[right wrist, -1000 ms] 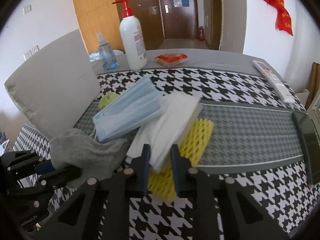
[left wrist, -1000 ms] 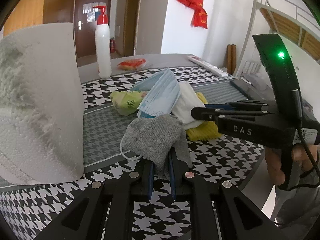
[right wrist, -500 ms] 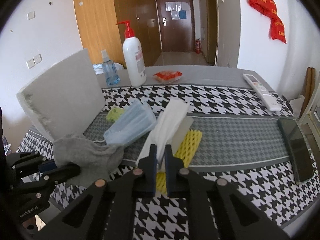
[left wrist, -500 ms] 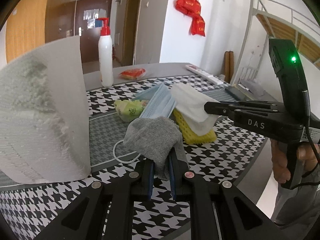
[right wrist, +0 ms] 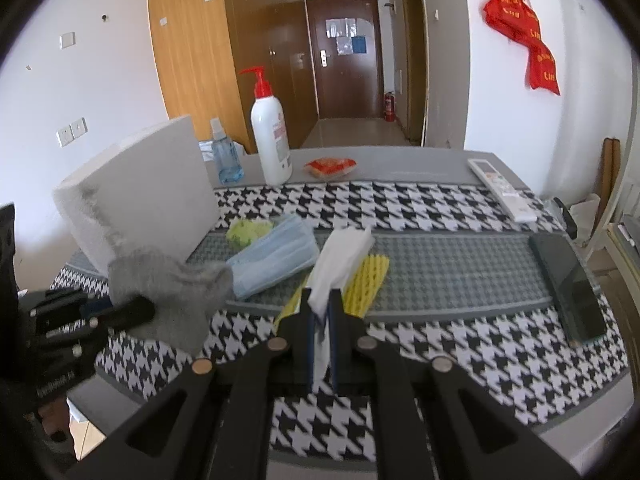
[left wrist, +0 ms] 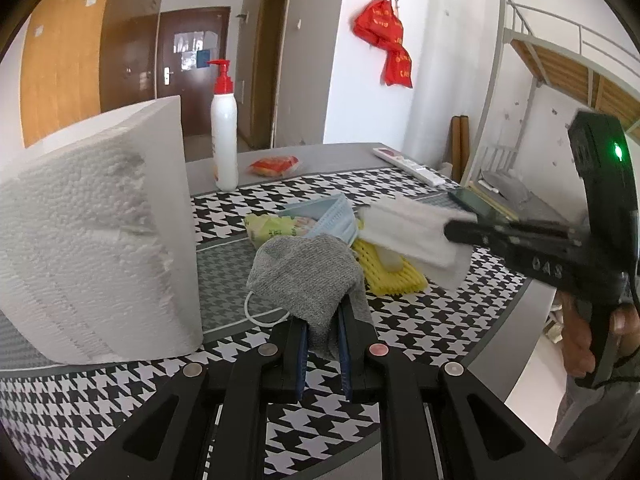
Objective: Organize soft objects
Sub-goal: 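Lift the grey sock with left gripper while right gripper lifts the paper towel, then carry the sock and paper towel over the white foam box with both grippers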
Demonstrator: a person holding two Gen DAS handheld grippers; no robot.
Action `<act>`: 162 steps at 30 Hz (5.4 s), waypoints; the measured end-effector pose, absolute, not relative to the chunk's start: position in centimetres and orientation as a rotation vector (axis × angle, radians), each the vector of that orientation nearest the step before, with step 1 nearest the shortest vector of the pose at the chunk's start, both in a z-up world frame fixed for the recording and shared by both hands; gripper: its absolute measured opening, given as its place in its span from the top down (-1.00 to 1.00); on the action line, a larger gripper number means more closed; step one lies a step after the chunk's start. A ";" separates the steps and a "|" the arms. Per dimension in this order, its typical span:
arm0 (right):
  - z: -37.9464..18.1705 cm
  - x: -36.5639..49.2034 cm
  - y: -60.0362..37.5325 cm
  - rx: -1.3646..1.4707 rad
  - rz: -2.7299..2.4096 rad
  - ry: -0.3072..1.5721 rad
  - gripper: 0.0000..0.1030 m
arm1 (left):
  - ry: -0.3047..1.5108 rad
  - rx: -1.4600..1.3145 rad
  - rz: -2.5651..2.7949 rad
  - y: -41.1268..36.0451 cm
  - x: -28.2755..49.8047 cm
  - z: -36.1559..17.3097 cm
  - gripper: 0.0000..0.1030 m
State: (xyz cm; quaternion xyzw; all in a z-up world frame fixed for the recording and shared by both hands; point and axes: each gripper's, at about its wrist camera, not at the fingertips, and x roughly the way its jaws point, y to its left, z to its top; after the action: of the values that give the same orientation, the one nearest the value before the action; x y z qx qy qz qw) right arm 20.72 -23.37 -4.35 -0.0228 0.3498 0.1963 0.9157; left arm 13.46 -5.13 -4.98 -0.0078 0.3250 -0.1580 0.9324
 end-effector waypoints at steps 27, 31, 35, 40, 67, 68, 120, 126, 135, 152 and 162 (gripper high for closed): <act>-9.0 22.0 -22.9 -0.151 0.316 0.816 -0.33 | 0.720 -0.032 -0.332 -5.5 14.5 -6.8 0.73; -8.9 22.0 -23.3 -0.119 0.337 0.836 0.23 | 0.720 -0.037 -0.335 -5.4 14.5 -6.8 0.73; -8.8 21.8 -23.7 -0.097 0.336 0.835 0.55 | 0.720 -0.031 -0.337 -5.6 14.5 -6.9 0.73; -7.6 20.9 -24.4 -0.054 0.364 0.782 0.78 | 0.711 -0.030 -0.334 -5.6 14.4 -6.7 0.73; -1.5 18.8 -24.2 -0.017 0.404 0.572 0.80 | 0.525 0.040 -0.298 -5.6 13.5 -0.6 0.77; -1.4 18.7 -24.1 -0.018 0.407 0.567 0.80 | 0.517 0.044 -0.295 -5.7 13.5 -0.4 0.77; 4.5 19.6 -19.1 -0.045 0.453 0.411 0.80 | 0.334 0.058 -0.123 -2.3 12.8 5.1 0.77; 4.8 19.6 -17.7 -0.067 0.502 0.408 0.80 | 0.329 0.044 -0.073 -1.0 12.6 5.7 0.77; 5.4 19.9 -16.5 -0.057 0.495 0.379 0.80 | 0.318 0.040 -0.040 0.3 12.2 6.1 0.77; 6.6 19.9 -13.2 -0.089 0.572 0.349 0.80 | 0.335 0.024 0.063 3.3 13.1 6.4 0.77; 6.5 19.9 -11.1 -0.110 0.634 0.360 0.80 | 0.392 -0.007 0.128 5.1 14.4 6.0 0.77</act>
State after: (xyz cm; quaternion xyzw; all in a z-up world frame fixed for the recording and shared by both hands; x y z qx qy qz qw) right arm 19.93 -11.09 6.48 -0.0537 0.1759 0.3099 0.9328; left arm 14.45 5.14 5.96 -0.0034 0.1949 0.0637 0.9788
